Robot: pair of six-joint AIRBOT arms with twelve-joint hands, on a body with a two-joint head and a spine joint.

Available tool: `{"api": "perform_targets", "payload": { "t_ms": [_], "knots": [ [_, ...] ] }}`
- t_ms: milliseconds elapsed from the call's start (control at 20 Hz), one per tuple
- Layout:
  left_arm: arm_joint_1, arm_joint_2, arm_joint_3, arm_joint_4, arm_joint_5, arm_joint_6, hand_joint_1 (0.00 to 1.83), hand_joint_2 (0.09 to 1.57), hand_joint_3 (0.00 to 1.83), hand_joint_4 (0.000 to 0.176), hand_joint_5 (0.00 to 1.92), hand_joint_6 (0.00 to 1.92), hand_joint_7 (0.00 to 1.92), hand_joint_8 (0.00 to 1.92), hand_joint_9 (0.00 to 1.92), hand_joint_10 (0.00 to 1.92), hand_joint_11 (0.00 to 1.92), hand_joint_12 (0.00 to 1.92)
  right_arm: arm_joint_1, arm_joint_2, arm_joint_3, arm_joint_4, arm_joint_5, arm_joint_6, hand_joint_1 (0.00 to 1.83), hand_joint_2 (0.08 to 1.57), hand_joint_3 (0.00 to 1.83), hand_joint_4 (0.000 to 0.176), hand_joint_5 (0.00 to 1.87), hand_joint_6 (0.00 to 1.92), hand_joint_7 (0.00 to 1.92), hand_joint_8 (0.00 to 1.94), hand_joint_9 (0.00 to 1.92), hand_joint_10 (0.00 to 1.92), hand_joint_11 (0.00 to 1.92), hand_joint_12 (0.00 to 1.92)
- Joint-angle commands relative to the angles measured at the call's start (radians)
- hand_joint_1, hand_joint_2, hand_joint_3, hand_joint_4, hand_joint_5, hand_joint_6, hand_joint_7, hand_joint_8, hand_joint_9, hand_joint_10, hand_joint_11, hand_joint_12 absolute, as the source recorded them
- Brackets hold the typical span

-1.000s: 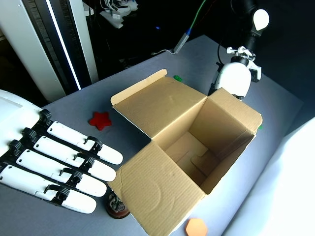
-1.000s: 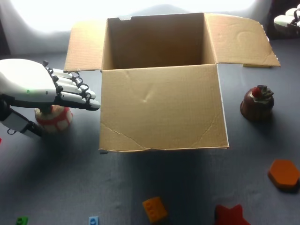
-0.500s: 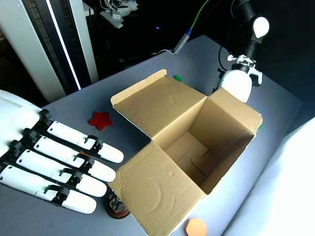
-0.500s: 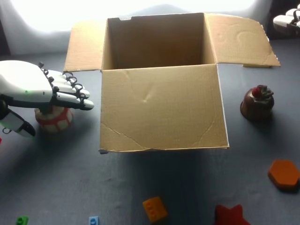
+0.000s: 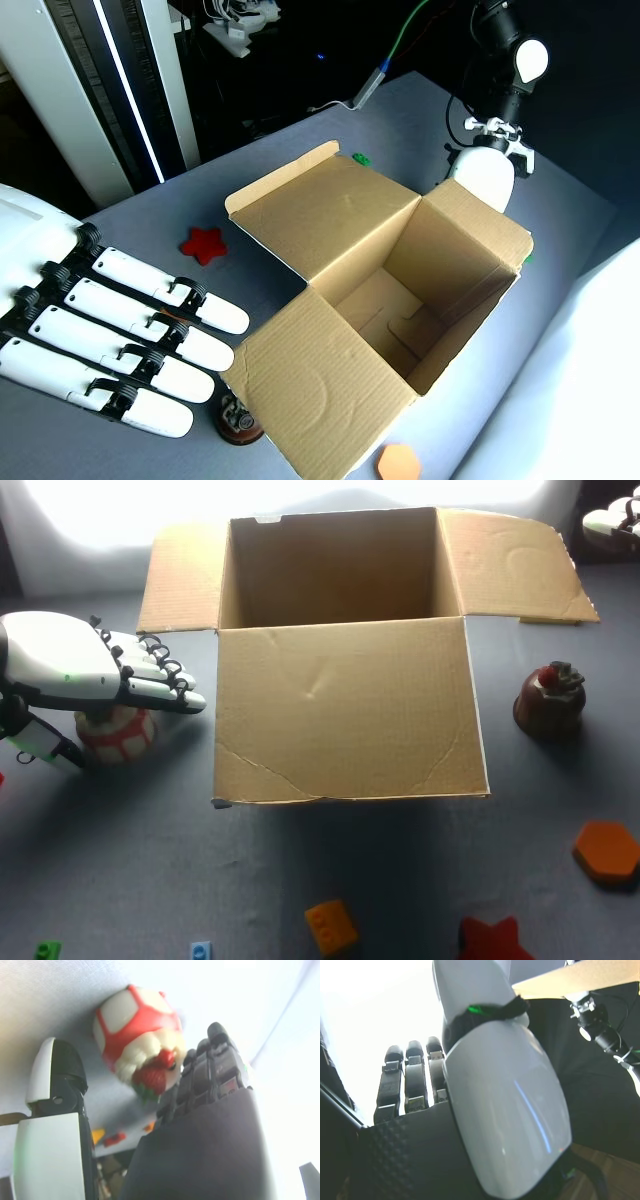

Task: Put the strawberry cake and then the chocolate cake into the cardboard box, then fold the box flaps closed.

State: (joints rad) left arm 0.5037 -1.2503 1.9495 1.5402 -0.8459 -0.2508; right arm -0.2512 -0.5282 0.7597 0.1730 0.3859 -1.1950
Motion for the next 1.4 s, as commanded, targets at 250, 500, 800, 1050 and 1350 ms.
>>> {"api": "perform_targets", "payload": {
  "t_ms": [250,500,800,1050,1350],
  "knots": [
    [0.000,0.000,0.011,-0.056,-0.014,0.006,1.28,1.10,0.01,0.022,0.57,0.09,0.62,0.08,0.52,0.68,0.25,1.51,0.017,0.010,0.001,0.000,0.123,-0.005,1.23,1.03,0.00,0.004,0.03,0.01,0.00,0.00,0.00,0.00,0.00,0.00],
    [-0.001,0.004,0.010,-0.056,-0.016,0.005,1.34,1.24,0.00,0.000,0.68,1.18,0.72,1.47,0.78,1.57,0.61,1.64,0.017,0.010,0.001,0.000,0.123,-0.005,1.21,1.04,0.00,0.002,0.05,0.02,0.00,0.00,0.00,0.00,0.00,0.00],
    [-0.015,0.053,-0.041,-0.046,-0.020,0.002,1.34,1.22,0.00,0.000,0.77,1.11,0.68,1.47,0.77,1.55,0.68,1.61,0.016,0.010,0.001,0.000,0.122,-0.005,1.24,1.02,0.00,0.006,0.03,0.00,0.00,0.00,0.00,0.00,0.00,0.00],
    [-0.081,0.128,-0.112,-0.003,-0.038,-0.019,1.34,1.22,0.00,0.000,0.78,1.11,0.69,1.47,0.77,1.55,0.68,1.61,0.016,0.010,0.001,0.000,0.121,-0.005,1.24,1.02,0.00,0.007,0.00,0.00,0.00,0.00,0.00,0.00,0.00,0.00],
    [-0.214,0.211,-0.183,0.145,-0.080,-0.105,1.35,1.22,0.00,0.000,0.78,1.12,0.69,1.44,0.78,1.53,0.66,1.59,0.016,0.010,0.001,0.000,0.121,-0.005,1.22,1.02,0.00,0.016,0.01,0.00,0.01,0.00,0.01,0.00,0.00,0.00]
  ]
}}
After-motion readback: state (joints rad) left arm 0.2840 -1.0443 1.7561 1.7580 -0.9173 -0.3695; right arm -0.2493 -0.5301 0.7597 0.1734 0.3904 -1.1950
